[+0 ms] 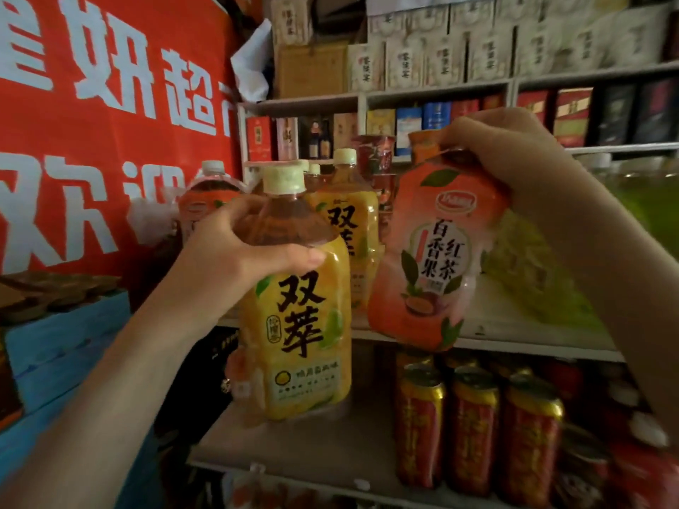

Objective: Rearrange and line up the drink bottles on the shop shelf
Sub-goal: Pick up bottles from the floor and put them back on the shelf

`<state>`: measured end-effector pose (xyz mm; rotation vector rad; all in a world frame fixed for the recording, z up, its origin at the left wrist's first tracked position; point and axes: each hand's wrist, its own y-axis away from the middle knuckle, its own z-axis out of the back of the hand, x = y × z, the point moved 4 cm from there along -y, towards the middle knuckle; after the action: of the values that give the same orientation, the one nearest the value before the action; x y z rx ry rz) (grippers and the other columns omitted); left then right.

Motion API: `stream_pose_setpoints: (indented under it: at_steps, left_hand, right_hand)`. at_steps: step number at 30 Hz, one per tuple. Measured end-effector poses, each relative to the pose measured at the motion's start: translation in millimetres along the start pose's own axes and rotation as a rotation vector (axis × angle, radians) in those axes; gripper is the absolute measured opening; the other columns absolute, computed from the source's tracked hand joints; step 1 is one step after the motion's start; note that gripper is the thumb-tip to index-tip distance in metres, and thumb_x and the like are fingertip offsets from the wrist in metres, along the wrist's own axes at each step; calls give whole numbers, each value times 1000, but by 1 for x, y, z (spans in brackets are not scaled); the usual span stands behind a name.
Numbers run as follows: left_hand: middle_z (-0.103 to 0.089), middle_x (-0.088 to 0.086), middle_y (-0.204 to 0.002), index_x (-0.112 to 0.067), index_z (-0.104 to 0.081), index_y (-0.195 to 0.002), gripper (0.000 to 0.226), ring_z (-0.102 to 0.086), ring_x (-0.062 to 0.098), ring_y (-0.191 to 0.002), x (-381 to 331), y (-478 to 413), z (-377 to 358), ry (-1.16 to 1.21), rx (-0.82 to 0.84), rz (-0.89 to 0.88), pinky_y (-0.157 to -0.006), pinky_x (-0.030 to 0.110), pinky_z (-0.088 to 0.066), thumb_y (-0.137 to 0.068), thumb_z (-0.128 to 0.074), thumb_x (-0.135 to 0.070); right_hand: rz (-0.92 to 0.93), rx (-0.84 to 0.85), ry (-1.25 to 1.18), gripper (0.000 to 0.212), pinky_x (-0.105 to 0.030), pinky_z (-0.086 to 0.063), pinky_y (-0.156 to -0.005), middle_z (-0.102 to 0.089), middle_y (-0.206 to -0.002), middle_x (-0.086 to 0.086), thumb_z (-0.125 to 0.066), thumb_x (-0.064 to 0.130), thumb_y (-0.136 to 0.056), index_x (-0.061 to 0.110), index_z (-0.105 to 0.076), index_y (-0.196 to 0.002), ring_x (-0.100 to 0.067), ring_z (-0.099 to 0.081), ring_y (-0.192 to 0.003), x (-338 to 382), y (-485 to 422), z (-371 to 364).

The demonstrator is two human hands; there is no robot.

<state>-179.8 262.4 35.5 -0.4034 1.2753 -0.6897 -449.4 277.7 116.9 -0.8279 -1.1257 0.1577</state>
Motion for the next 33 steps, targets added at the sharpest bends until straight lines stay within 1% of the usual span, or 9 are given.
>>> stream_pose_setpoints:
  at_steps: [5, 10, 13, 17, 23, 25, 28, 30, 33]
  left_hand:
    - [-74, -9, -91, -27, -69, -98, 60, -71, 9, -82, -14, -22, -28, 49, 28, -65, -66, 22, -53, -42, -83, -44]
    - [-74, -10, -90, -25, -67, -101, 66, -71, 8, -79, -23, -39, -51, 89, 32, -87, -59, 17, -53, -40, -83, -46]
    - [-74, -9, -87, -24, -66, -101, 67, -71, 9, -75, -26, -46, -62, 98, 22, -86, -55, 17, -52, -40, -84, -46]
    - [-74, -10, -81, -26, -66, -97, 55, -71, 8, -70, -31, -57, -72, 88, 18, -77, -51, 14, -50, -47, -84, -39]
    - [-72, -14, -79, -25, -65, -99, 63, -69, 4, -66, -35, -69, -79, 63, -7, -66, -47, 12, -48, -41, -87, -40]
    - [-72, -15, -80, -26, -65, -100, 64, -69, 3, -68, -33, -72, -82, 55, -3, -46, -51, 14, -50, -42, -85, -43]
    - [-72, -17, -83, -29, -65, -101, 71, -69, 2, -72, -28, -75, -87, 44, 4, -20, -67, 25, -51, -35, -82, -51]
    - [-72, -17, -83, -30, -64, -99, 70, -69, 2, -73, -27, -77, -89, 38, 15, -14, -71, 29, -51, -35, -82, -52]
    - [-73, -16, -85, -30, -64, -98, 67, -70, 3, -77, -26, -82, -93, 16, 39, -18, -79, 33, -53, -38, -83, -52]
  right_hand:
    - [-9, -21, 66, 15, -22, -48, -43, -57, -47, 2, -65, 24, -74, 13, -65, -64, -11, -55, -40, -6, -19, 22]
    - [45, 24, 194, 25, -22, -49, -46, -59, -62, -6, -63, 28, -80, 4, -67, -87, -13, -58, -47, -6, -40, 40]
    - [66, 82, 318, 26, -26, -51, -51, -63, -68, -10, -62, 28, -82, 3, -66, -83, -17, -61, -53, -13, -52, 48]
    - [65, 219, 526, 35, -26, -53, -60, -66, -75, -13, -62, 34, -85, 0, -67, -89, -18, -63, -62, -27, -63, 50]
    - [49, 384, 723, 24, -22, -49, -58, -68, -80, -2, -62, 44, -84, 20, -68, -83, -11, -64, -69, -40, -70, 55]
    - [53, 440, 820, 25, -27, -52, -64, -66, -86, -1, -57, 47, -87, 22, -64, -87, -15, -64, -75, -38, -71, 59]
    - [92, 488, 1077, 29, -31, -49, -72, -62, -103, -4, -47, 45, -94, 20, -60, -102, -17, -59, -85, -35, -68, 57]
    - [136, 468, 1225, 37, -36, -46, -86, -58, -120, -8, -44, 43, -96, 17, -57, -119, -23, -56, -104, -31, -64, 48]
    - [296, 349, 1169, 48, -38, -40, -94, -50, -131, -12, -43, 46, -95, 17, -51, -131, -28, -49, -118, -17, -51, 31]
